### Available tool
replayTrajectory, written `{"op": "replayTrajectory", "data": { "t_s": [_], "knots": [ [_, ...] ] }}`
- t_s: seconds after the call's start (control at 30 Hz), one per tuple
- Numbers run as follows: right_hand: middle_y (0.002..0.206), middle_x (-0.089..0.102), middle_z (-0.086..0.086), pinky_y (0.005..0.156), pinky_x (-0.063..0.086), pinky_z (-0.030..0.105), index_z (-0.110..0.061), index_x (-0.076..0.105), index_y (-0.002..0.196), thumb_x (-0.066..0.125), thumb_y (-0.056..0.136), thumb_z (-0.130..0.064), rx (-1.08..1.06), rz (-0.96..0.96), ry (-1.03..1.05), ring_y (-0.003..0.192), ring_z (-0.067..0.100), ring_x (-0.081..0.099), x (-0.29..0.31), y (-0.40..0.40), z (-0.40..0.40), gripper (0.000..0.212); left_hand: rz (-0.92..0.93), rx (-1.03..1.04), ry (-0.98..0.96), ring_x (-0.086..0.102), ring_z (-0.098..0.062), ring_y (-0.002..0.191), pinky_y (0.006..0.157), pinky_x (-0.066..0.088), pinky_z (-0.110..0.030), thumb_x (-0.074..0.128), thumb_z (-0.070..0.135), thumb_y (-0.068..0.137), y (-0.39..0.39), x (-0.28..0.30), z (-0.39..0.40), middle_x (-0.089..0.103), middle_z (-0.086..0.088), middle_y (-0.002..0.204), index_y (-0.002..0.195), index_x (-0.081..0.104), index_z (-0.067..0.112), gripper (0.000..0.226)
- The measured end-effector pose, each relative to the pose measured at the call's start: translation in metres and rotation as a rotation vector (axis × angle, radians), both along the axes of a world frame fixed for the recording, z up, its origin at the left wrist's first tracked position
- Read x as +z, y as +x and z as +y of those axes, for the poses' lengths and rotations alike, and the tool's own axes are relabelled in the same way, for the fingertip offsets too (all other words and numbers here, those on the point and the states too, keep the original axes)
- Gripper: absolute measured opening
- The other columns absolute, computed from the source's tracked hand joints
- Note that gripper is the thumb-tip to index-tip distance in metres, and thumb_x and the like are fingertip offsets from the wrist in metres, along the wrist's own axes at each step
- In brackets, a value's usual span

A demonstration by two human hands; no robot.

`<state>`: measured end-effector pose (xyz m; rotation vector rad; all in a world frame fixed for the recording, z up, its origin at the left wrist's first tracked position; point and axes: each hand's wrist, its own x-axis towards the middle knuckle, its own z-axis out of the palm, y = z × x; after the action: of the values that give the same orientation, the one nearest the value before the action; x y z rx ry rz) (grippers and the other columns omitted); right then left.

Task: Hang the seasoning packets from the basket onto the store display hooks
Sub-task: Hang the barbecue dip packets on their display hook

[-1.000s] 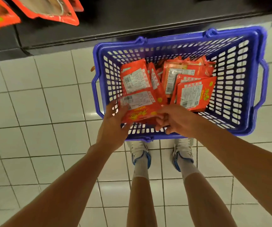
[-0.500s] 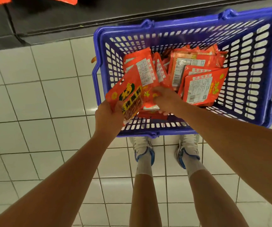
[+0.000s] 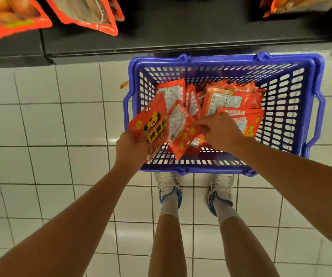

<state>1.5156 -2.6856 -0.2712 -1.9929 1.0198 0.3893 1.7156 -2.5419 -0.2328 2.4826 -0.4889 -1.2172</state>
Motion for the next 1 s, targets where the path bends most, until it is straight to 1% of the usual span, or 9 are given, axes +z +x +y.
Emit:
{"op": "replayTrajectory", "data": {
  "t_s": [0.1,0.23,0.33,0.4,0.5,0.7,0.83,0.93,1.0],
  "knots": [
    [0.112,0.077,0.006,0.099,0.050,0.032,-0.022,0.075,0.120,0.060,0.097,-0.012,0.054,-0.037,-0.052,0.093,0.029,0.073,0.008,0.006,-0.004,0.029,0.010,-0.001,-0.012,0.067,-0.019,0.085,0.064,0.050,-0.021,0.052,0.025,0.104,-0.003,0.007,-0.002,0.072,-0.006,0.107,0.122,0.064,0.009,0.028],
    [0.114,0.066,0.003,0.086,0.048,0.031,-0.024,0.077,0.109,0.064,0.097,-0.021,0.056,-0.133,-0.146,0.108,0.016,0.056,0.022,0.010,-0.004,0.018,0.066,0.038,-0.051,0.072,-0.020,0.089,0.070,0.058,-0.030,0.054,0.028,0.102,0.000,0.015,-0.003,0.073,-0.006,0.106,0.121,0.063,0.010,0.028],
    [0.122,0.059,0.008,0.094,0.044,0.031,-0.014,0.069,0.108,0.062,0.098,-0.012,-0.056,-0.223,-0.063,0.119,0.023,0.051,0.049,0.008,-0.012,0.013,0.180,0.100,-0.095,0.074,-0.020,0.088,0.074,0.062,-0.036,0.058,0.026,0.101,0.001,0.031,-0.002,0.074,-0.005,0.103,0.120,0.063,0.010,0.026],
    [0.109,0.068,0.009,0.085,0.050,0.034,-0.013,0.062,0.105,0.056,0.102,-0.012,-0.159,-0.250,0.024,0.103,0.026,0.063,0.077,0.007,-0.025,0.007,0.279,0.164,-0.138,0.074,-0.024,0.095,0.081,0.061,-0.041,0.059,0.023,0.101,-0.001,0.048,-0.007,0.075,-0.005,0.107,0.122,0.064,0.011,0.025],
    [0.081,0.067,-0.004,0.070,0.053,0.032,-0.017,0.058,0.095,0.053,0.102,-0.005,-0.376,-0.388,0.115,0.073,0.009,0.064,0.125,0.008,-0.044,0.015,0.394,0.233,-0.218,0.074,-0.026,0.099,0.086,0.060,-0.045,0.063,0.018,0.097,-0.007,0.084,-0.022,0.076,-0.004,0.108,0.120,0.067,0.014,0.024],
    [0.057,0.049,-0.010,0.055,0.036,0.028,-0.020,0.056,0.077,0.056,0.099,-0.001,-0.830,-0.575,0.199,0.057,0.009,0.042,0.237,0.014,-0.072,0.029,0.576,0.464,-0.397,0.072,-0.034,0.105,0.096,0.055,-0.054,0.064,0.030,0.095,-0.025,0.191,-0.062,0.076,-0.015,0.111,0.112,0.072,0.012,0.026],
    [0.058,0.064,-0.013,0.058,0.047,0.022,-0.019,0.061,0.076,0.055,0.099,-0.001,-0.980,-0.707,0.295,0.054,0.005,0.058,0.334,0.019,-0.083,0.030,0.507,0.373,-0.520,0.074,-0.031,0.099,0.087,0.057,-0.053,0.076,0.052,0.081,-0.037,0.290,-0.086,0.078,-0.010,0.105,0.107,0.075,0.015,0.045],
    [0.063,0.066,-0.006,0.058,0.050,0.026,-0.018,0.062,0.071,0.056,0.099,-0.004,-1.020,-0.823,0.472,0.055,0.008,0.060,0.413,0.020,-0.086,0.031,0.409,0.378,-0.613,0.066,-0.032,0.089,0.088,0.050,-0.070,0.082,0.042,0.078,-0.038,0.371,-0.095,0.075,-0.021,0.101,0.102,0.075,0.012,0.039],
    [0.079,0.073,0.005,0.065,0.056,0.032,-0.010,0.067,0.086,0.062,0.095,-0.010,-0.995,-0.876,0.591,0.066,0.019,0.067,0.468,0.020,-0.085,0.010,0.374,0.373,-0.677,0.072,-0.030,0.097,0.093,0.053,-0.064,0.080,0.038,0.081,-0.036,0.426,-0.098,0.078,-0.013,0.103,0.105,0.075,0.016,0.033]
  ]
}}
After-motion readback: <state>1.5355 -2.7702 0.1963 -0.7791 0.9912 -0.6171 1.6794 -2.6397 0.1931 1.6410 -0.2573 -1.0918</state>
